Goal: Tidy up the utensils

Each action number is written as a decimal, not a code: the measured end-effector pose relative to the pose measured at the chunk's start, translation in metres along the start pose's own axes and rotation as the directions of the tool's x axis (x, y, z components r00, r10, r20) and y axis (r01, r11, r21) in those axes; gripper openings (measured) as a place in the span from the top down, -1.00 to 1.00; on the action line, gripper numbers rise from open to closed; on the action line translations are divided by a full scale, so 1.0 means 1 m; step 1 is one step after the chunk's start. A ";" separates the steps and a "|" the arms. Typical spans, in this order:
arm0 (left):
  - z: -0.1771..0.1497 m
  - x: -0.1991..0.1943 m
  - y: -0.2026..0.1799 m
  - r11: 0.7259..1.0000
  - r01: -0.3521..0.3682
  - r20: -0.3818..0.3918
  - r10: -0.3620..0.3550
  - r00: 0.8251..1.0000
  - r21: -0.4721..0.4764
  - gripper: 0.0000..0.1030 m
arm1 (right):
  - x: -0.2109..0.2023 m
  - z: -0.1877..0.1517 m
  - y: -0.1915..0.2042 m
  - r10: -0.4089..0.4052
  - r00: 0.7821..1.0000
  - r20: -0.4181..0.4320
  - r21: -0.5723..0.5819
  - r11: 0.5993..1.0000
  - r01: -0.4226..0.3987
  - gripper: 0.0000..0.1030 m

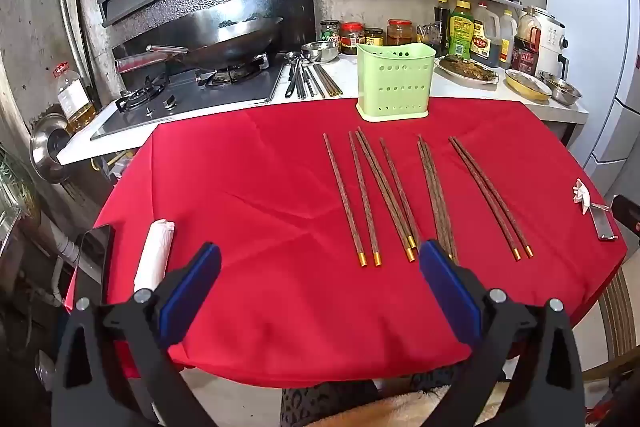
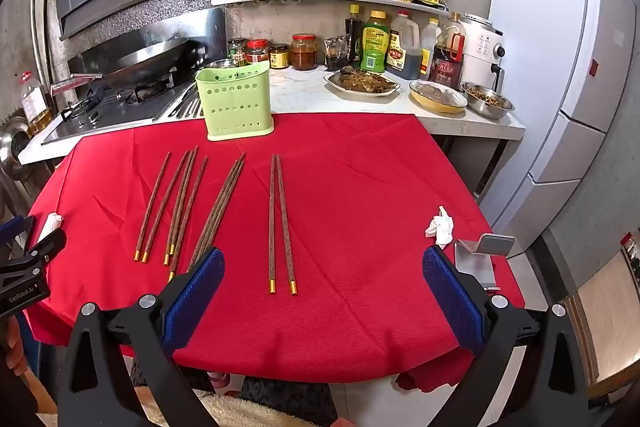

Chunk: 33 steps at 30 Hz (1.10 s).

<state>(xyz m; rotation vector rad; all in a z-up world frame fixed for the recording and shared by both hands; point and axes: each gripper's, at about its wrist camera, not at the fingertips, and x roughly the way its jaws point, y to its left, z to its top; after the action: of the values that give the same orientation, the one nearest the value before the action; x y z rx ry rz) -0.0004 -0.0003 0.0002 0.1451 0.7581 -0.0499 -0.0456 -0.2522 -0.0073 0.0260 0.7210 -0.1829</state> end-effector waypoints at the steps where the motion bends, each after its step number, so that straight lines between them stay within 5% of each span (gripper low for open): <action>1: 0.000 0.000 0.000 1.000 -0.001 0.001 0.001 1.000 0.000 -0.88 | 0.000 0.000 0.000 -0.001 1.000 0.001 0.000 1.000 0.001 -0.89; 33: 0.000 0.000 0.008 1.000 0.006 -0.006 -0.007 1.000 -0.015 -0.88 | -0.002 0.001 -0.002 0.000 1.000 -0.001 0.006 1.000 0.000 -0.89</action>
<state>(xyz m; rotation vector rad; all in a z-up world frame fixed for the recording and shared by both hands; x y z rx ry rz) 0.0005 0.0074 0.0011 0.1284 0.7648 -0.0499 -0.0468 -0.2538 -0.0053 0.0314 0.7215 -0.1854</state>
